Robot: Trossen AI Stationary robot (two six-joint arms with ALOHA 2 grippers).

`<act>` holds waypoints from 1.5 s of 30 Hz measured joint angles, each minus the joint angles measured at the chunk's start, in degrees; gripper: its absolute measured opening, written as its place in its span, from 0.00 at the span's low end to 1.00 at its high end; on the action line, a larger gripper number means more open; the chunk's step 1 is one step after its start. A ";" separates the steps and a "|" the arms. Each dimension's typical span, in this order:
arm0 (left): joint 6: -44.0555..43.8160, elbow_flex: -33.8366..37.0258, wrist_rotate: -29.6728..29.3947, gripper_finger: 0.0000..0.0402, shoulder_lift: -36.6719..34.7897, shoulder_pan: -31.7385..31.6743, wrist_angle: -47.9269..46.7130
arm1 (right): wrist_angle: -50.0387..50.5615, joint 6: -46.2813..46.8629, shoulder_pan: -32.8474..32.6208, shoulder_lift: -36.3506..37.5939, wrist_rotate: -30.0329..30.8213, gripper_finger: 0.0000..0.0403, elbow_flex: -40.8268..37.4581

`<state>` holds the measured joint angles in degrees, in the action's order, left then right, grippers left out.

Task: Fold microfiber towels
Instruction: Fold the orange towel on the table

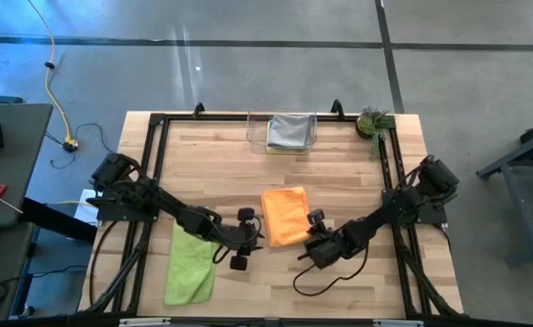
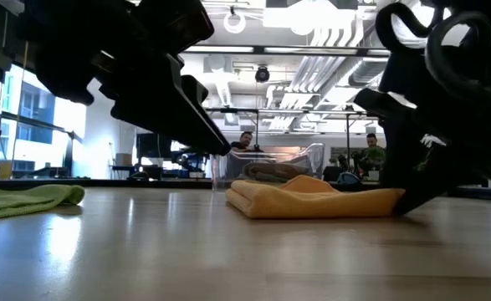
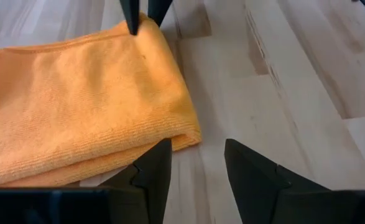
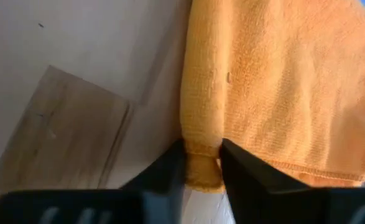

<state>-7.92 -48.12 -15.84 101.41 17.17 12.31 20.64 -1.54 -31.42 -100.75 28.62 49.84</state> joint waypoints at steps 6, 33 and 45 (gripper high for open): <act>3.39 -0.02 0.29 0.26 -1.50 -3.29 1.06 | 0.13 -0.01 0.05 0.00 -0.25 0.02 -0.07; 12.61 -0.04 11.08 0.00 12.67 -15.06 15.78 | 0.04 1.61 -0.96 13.17 -5.07 0.00 -0.09; 13.13 -0.02 7.61 0.01 0.11 -13.33 6.78 | 0.51 4.52 1.81 16.11 -10.86 0.00 -0.09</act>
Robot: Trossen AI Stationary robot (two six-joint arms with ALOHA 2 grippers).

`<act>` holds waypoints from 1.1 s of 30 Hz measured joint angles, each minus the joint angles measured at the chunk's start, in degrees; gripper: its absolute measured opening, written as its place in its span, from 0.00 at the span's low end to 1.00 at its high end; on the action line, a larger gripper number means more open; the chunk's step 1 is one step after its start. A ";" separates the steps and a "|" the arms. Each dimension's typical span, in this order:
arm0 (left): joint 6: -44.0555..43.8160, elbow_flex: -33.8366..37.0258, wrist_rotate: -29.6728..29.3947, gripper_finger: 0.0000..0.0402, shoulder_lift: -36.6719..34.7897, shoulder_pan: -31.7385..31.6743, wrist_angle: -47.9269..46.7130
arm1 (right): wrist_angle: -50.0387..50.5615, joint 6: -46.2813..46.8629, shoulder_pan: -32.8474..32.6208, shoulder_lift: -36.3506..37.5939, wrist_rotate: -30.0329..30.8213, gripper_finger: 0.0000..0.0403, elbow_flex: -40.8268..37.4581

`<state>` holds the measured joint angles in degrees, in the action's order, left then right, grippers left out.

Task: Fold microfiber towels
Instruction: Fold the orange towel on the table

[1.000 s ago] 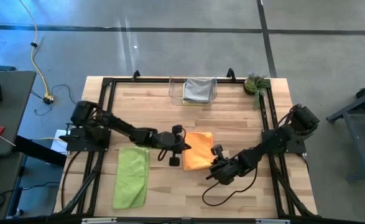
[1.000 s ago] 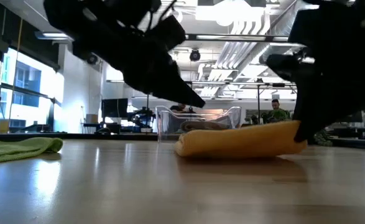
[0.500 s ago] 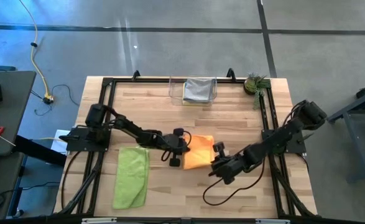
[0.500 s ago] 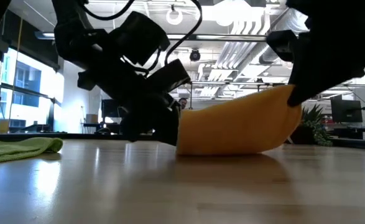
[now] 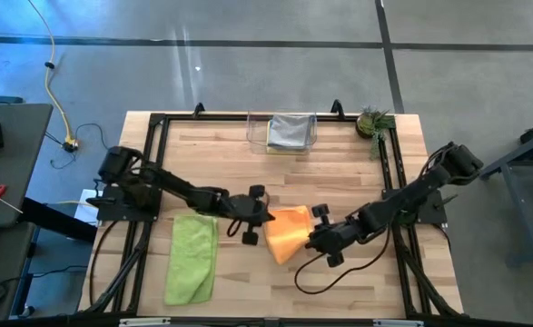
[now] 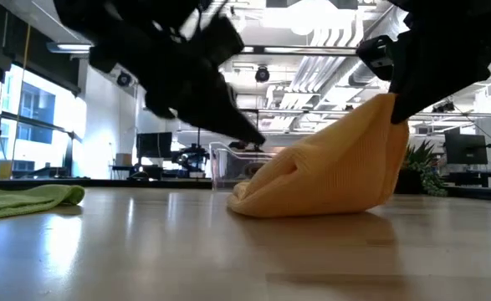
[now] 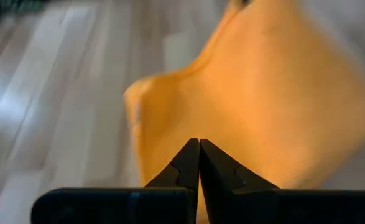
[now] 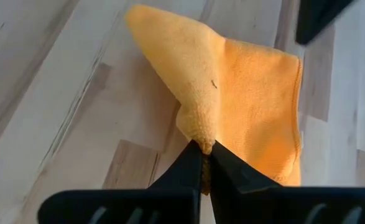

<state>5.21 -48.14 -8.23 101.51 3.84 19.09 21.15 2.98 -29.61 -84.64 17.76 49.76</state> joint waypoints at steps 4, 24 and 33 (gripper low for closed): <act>-0.43 0.08 -0.02 0.01 3.36 -2.64 -1.21 | -0.22 -0.29 1.21 0.00 -2.04 0.00 0.00; -0.48 0.04 0.21 0.01 9.33 -0.85 1.70 | -0.91 15.51 17.16 0.00 -14.66 0.00 0.00; -4.85 0.07 0.98 0.09 6.03 -0.30 -0.76 | -1.75 17.63 23.39 -1.10 -20.03 0.00 0.00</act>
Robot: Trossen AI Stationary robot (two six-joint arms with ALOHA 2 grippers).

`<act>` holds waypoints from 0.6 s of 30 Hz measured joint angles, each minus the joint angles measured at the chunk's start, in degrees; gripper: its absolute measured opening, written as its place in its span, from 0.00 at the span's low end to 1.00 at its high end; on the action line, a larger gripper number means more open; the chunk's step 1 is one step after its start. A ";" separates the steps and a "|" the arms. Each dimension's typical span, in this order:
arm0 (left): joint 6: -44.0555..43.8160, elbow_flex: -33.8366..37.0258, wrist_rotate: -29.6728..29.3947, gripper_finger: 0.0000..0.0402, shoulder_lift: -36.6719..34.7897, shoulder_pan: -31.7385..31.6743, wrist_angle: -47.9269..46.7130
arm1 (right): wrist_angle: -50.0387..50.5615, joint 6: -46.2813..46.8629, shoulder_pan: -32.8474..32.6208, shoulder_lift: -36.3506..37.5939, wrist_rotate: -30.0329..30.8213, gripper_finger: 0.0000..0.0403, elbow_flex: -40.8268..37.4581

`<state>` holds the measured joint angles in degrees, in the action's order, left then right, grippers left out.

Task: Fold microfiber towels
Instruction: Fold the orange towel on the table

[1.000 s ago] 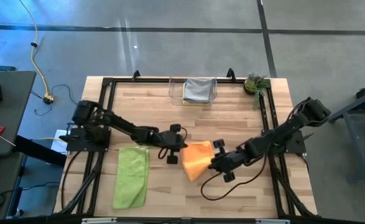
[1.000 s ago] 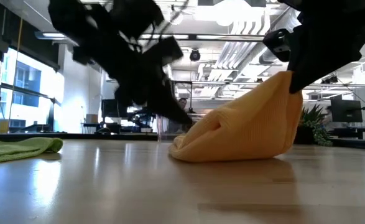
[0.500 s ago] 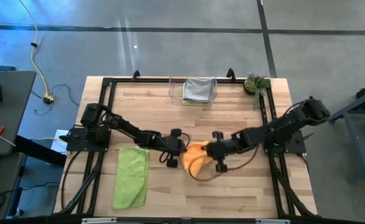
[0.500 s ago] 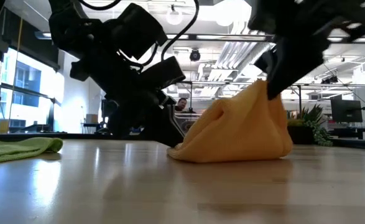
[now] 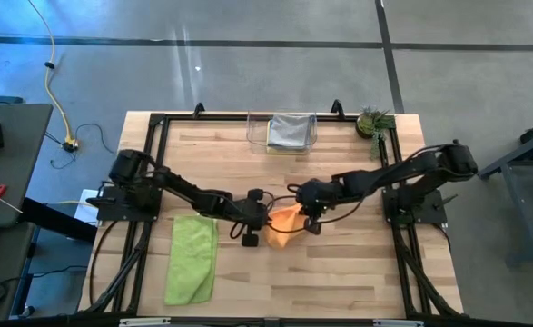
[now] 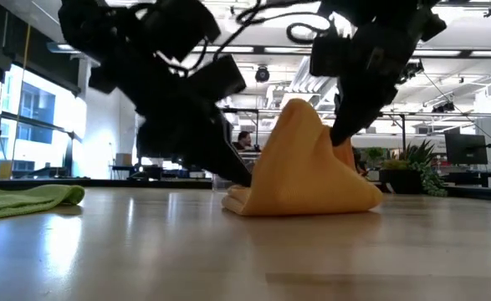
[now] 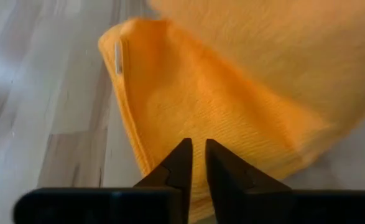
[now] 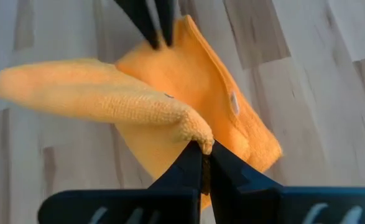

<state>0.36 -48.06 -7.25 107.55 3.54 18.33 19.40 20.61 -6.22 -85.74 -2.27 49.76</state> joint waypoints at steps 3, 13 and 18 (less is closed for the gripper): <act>-1.63 0.01 0.58 0.16 -4.06 0.30 -5.20 | -0.81 -0.01 1.13 -1.61 -1.29 0.00 0.00; -7.69 -0.18 0.61 0.36 -16.53 5.41 -11.89 | -2.00 -0.34 3.72 -4.03 -2.57 0.00 0.02; -11.35 -0.04 -1.20 0.42 -13.42 6.98 -8.20 | -3.09 -1.48 3.74 -4.01 -2.74 0.00 0.02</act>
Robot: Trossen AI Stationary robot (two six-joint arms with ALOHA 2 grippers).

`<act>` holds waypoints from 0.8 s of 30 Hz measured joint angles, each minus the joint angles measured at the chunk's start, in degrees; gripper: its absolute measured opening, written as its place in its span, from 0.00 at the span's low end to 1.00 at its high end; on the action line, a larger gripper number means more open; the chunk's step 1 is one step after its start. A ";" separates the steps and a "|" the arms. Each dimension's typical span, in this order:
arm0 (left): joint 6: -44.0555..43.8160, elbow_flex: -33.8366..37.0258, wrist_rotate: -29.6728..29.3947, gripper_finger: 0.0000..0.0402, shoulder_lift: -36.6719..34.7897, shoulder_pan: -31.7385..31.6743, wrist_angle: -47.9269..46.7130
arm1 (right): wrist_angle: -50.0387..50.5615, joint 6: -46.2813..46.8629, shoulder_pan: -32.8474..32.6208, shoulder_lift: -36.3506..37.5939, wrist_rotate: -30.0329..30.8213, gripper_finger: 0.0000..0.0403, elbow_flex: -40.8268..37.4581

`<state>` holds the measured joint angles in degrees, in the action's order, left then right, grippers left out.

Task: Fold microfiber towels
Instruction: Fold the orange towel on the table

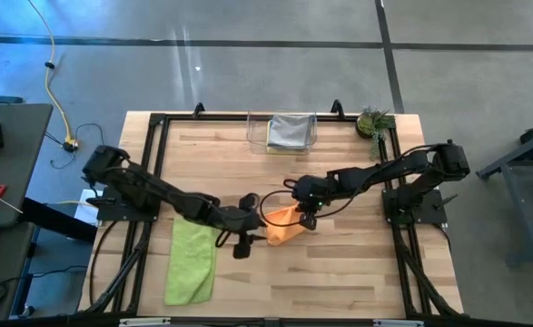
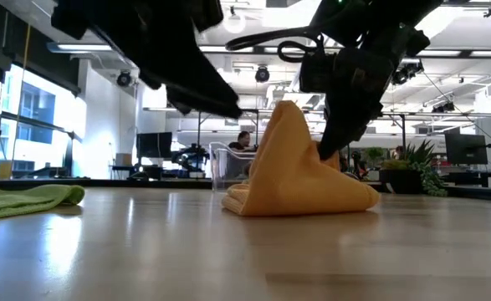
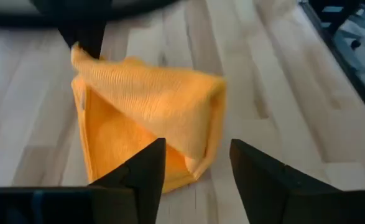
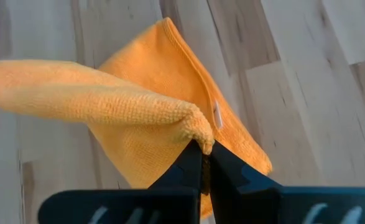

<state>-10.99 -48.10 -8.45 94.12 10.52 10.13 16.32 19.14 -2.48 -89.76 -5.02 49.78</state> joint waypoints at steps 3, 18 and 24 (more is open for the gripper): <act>-1.48 0.05 -0.15 0.46 2.51 0.00 5.39 | -0.07 -0.09 -0.02 0.00 0.00 0.00 0.00; -7.04 -3.31 -6.61 0.63 5.90 2.59 11.35 | -0.33 -0.64 0.00 0.04 0.02 0.00 0.00; -6.71 -6.97 -10.58 0.63 10.57 3.60 8.95 | -0.75 -1.04 -0.02 0.07 0.03 0.00 0.00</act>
<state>-17.69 -55.07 -19.03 104.69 14.12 19.08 15.57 18.09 -2.50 -89.69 -4.99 49.78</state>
